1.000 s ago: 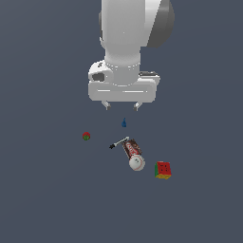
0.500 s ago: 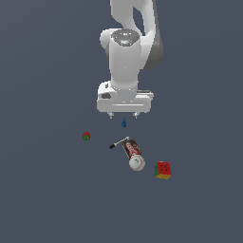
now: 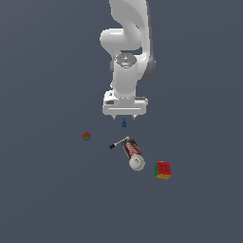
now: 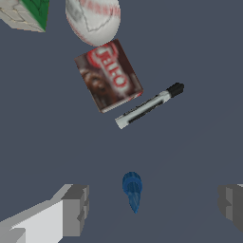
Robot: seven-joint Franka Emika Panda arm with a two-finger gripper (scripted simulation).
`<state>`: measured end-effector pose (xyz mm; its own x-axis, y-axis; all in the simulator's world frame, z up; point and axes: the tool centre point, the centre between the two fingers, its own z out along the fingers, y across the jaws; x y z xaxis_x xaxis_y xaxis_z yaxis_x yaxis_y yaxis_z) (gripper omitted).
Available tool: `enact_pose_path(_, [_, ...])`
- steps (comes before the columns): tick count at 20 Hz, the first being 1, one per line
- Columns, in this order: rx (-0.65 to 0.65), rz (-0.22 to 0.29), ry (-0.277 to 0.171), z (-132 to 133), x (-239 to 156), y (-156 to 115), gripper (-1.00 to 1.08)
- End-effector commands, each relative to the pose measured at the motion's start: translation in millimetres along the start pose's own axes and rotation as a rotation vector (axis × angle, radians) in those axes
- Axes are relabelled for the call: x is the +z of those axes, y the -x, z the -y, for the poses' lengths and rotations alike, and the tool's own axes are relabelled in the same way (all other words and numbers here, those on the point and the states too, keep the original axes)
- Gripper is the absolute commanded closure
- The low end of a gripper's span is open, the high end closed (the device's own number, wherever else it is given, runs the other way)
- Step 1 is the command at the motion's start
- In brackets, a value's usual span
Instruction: Pick up a designated object from a clutter of objects.
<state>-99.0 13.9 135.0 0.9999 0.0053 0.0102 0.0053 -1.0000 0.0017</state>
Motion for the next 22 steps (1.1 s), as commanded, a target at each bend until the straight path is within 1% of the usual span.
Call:
enact_pose_path(1, [-0.005, 0.002, -0.001, 0.9, 13.9, 14.9, -0.92])
enact_pose_path(6, [-0.011, 0.007, -0.001, 2.1, 31.9, 36.9, -0.92])
enact_pose_path(10, [-0.014, 0.009, -0.002, 2.6, 39.6, 47.4, -0.92])
enact_pose_path(17, [-0.015, 0.011, -0.002, 2.8, 42.1, 50.0, -0.92])
enact_pose_path(22, [-0.015, 0.011, -0.002, 2.8, 51.1, 50.7, -0.92])
